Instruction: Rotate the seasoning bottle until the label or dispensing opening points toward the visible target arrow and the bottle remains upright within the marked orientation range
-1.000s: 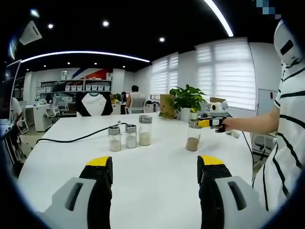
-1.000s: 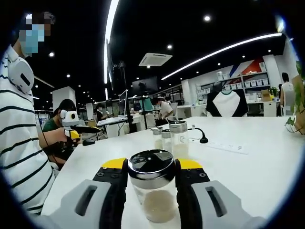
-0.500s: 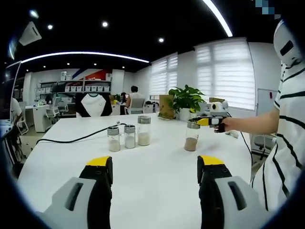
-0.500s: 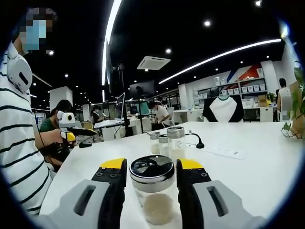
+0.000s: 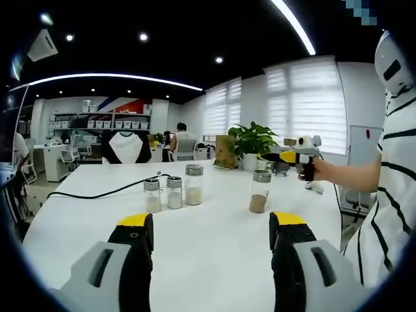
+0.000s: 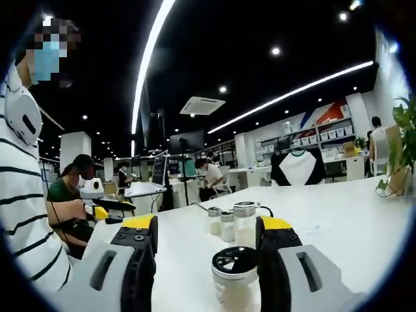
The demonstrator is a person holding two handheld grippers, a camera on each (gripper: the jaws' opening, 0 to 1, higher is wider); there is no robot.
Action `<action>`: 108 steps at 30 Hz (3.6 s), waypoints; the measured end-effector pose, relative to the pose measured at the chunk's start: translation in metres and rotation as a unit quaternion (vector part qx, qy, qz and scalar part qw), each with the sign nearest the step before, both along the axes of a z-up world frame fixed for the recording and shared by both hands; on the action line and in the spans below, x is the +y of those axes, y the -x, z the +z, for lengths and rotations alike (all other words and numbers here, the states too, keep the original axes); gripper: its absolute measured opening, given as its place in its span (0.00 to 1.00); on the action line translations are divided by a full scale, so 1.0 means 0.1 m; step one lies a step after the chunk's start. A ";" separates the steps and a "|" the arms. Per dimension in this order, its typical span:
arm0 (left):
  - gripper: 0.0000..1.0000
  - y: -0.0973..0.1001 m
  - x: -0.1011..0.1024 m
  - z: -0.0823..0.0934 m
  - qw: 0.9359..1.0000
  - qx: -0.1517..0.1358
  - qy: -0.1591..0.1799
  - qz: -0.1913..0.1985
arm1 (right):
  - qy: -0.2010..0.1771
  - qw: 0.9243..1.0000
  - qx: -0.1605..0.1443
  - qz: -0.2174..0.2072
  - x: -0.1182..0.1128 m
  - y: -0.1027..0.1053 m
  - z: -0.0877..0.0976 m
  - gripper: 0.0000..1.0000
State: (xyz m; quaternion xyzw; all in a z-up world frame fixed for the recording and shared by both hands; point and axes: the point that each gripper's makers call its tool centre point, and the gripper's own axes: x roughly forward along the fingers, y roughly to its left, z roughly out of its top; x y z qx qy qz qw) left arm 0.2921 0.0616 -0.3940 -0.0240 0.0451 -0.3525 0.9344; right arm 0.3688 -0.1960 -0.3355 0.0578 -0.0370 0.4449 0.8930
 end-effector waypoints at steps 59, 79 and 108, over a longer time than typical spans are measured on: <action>1.00 -0.13 0.31 0.38 0.993 -0.038 0.070 0.090 | 0.000 0.977 0.056 -0.205 -0.46 0.42 -0.30 1.00; 0.95 0.03 0.50 0.20 0.992 -0.016 0.068 0.104 | 0.011 0.981 0.029 -0.192 -0.07 0.10 0.03 0.89; 0.95 0.03 0.60 0.21 0.993 -0.018 0.051 0.106 | 0.101 0.978 0.071 -0.166 0.53 -0.75 -0.08 0.79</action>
